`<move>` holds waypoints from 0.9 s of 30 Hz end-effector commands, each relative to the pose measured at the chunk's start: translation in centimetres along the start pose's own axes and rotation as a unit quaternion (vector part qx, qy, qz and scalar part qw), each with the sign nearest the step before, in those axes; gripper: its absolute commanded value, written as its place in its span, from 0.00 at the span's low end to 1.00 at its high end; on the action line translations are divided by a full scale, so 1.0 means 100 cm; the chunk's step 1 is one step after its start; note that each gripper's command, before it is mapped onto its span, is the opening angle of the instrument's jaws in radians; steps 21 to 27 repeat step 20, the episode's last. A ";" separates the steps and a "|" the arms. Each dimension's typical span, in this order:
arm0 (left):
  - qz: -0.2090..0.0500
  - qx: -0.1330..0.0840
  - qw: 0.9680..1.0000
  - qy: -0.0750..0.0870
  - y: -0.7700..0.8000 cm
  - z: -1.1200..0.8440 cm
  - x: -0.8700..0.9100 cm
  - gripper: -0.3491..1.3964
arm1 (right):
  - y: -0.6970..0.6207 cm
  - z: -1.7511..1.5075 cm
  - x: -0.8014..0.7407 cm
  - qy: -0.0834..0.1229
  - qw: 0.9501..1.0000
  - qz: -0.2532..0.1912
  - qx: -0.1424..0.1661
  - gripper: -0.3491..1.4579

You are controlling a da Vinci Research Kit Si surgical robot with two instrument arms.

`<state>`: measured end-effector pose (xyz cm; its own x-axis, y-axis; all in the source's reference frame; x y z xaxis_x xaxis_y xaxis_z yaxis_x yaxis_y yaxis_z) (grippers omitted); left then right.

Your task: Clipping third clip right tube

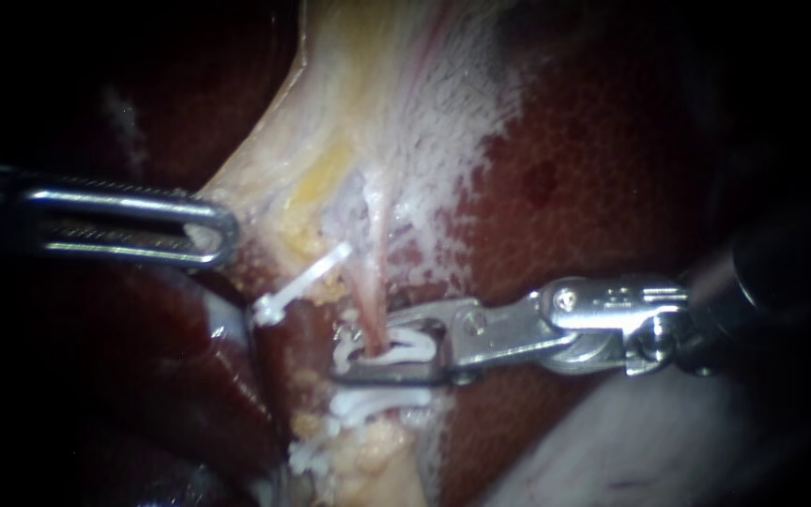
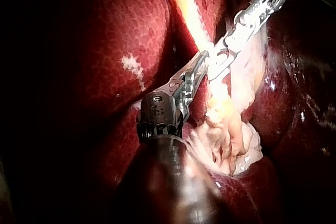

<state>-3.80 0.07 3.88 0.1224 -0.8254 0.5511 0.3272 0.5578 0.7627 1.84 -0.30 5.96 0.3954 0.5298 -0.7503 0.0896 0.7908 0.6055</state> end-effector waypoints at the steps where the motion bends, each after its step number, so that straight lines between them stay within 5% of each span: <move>1: 0.000 0.000 1.000 0.000 0.0000 0.0000 0.0000 0.00 | -0.0001 0.0001 -0.0001 0.000 1.000 0.000 0.000 0.12; 27: 0.000 0.000 1.000 0.000 0.0000 0.0001 0.0000 0.00 | -0.0001 0.0000 -0.0002 0.000 1.000 0.005 0.000 0.12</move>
